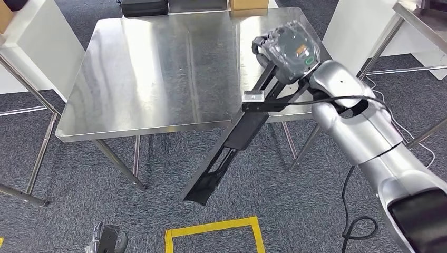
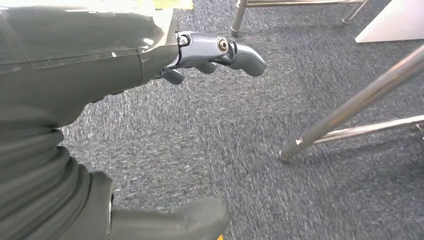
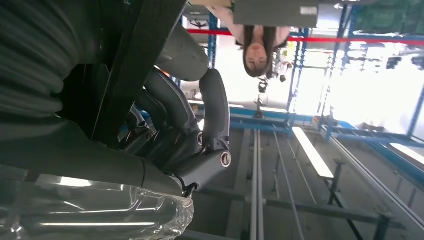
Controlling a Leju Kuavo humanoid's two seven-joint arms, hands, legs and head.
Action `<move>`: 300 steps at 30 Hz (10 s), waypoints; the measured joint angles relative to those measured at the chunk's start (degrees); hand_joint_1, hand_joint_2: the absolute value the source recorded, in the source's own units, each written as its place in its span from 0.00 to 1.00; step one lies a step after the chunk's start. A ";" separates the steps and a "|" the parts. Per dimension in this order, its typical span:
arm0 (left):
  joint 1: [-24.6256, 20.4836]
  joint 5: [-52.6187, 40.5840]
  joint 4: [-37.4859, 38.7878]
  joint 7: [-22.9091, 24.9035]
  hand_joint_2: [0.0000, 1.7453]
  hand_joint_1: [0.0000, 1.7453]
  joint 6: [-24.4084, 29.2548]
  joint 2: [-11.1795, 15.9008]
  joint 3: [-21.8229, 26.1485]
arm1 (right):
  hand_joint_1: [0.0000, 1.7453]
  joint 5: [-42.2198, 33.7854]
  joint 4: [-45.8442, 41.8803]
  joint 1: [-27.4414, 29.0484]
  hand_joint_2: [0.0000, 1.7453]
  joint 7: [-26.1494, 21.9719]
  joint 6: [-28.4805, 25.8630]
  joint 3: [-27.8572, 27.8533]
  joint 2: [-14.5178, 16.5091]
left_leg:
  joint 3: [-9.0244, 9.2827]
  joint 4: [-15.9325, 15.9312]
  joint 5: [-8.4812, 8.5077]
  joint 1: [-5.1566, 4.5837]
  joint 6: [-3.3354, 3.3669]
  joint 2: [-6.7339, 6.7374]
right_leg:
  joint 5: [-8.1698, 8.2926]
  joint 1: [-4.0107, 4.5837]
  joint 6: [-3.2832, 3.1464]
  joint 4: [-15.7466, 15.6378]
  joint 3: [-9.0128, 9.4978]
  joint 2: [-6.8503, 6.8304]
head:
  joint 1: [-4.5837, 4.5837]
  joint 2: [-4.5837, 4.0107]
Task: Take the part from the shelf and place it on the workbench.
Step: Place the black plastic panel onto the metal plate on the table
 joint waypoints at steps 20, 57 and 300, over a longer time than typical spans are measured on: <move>0.07 -0.36 0.01 0.52 1.00 0.00 -0.07 0.07 -0.89 | 0.93 -11.69 7.82 -4.23 1.00 -7.89 0.76 1.45 2.49 | -0.10 0.02 0.33 -0.40 0.86 -0.19 | 0.49 -0.10 0.76 -0.43 0.05 -0.28 | 0.00 0.00; 0.23 -0.44 0.04 1.82 1.00 0.00 -1.04 0.63 -2.19 | 0.93 -10.76 10.86 -4.59 1.00 -8.62 -0.78 2.41 1.40 | 1.27 -0.05 -0.83 1.34 -0.11 -0.61 | 0.04 -1.92 2.91 0.44 -1.21 0.20 | 0.26 0.00; 3.35 -4.95 -3.02 -2.90 0.00 0.00 5.81 -1.85 15.96 | 0.00 -15.90 46.09 -8.64 0.00 16.72 16.62 -4.54 6.99 | 2.57 -1.58 -1.47 0.45 0.17 0.10 | 2.86 -0.98 1.76 -1.63 -1.37 0.82 | 0.03 0.00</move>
